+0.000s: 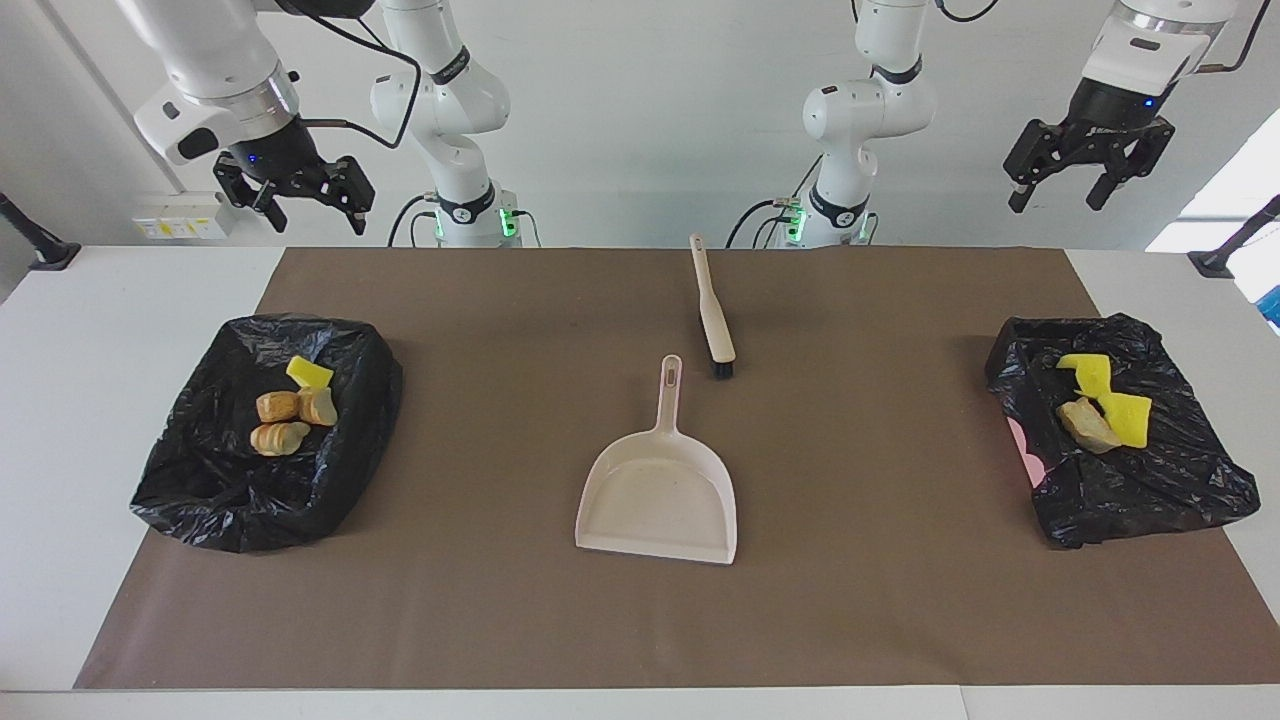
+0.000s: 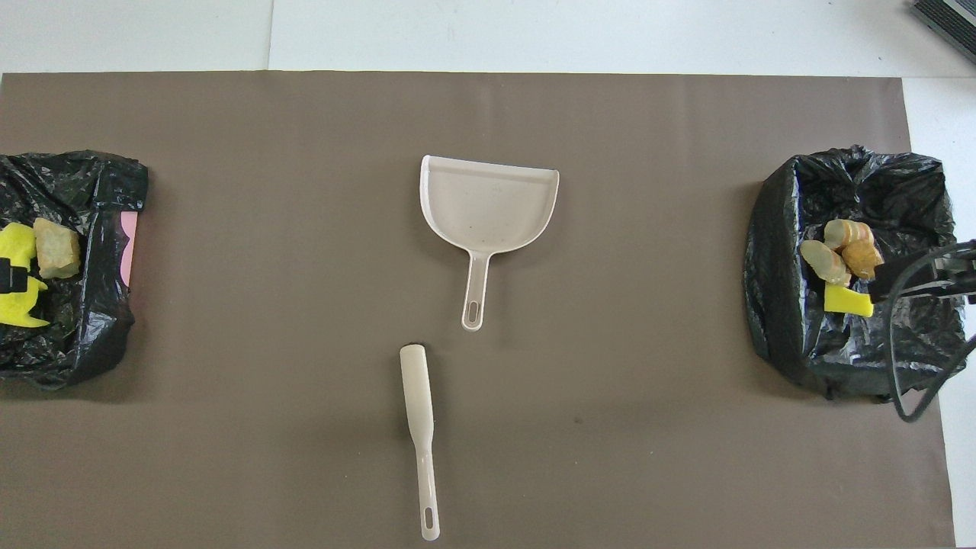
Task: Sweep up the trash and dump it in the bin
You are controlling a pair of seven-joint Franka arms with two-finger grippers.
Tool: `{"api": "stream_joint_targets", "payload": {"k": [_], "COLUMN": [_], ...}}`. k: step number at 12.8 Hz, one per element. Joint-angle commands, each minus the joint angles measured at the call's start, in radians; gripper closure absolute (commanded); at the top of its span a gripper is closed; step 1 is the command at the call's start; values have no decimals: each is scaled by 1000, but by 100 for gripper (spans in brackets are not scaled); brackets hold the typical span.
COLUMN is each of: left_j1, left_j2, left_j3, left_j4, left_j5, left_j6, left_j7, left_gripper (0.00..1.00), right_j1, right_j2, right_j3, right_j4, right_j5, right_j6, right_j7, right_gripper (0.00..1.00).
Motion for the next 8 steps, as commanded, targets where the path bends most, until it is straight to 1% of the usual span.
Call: {"api": "stream_joint_targets", "payload": {"k": [1, 2, 8], "left_j1": [-13, -13, -13], "left_j2": [-13, -13, -13], "left_j3": [-11, -11, -10], "left_j4": [2, -1, -13], "left_j5": [-12, -28, -26], "left_j6": [-26, -26, -42], "left_j7": [-60, -87, -75], "left_gripper": [0, 0, 0], "right_j1": [-13, -12, -12], "right_j2": [-17, -17, -19], "right_j3": [2, 2, 0], "right_j4": [-16, -16, -17], "right_j5": [18, 18, 18], "right_j6": [-4, -4, -4], "right_j7": [-31, -31, -31], "right_gripper": [0, 0, 0]}}
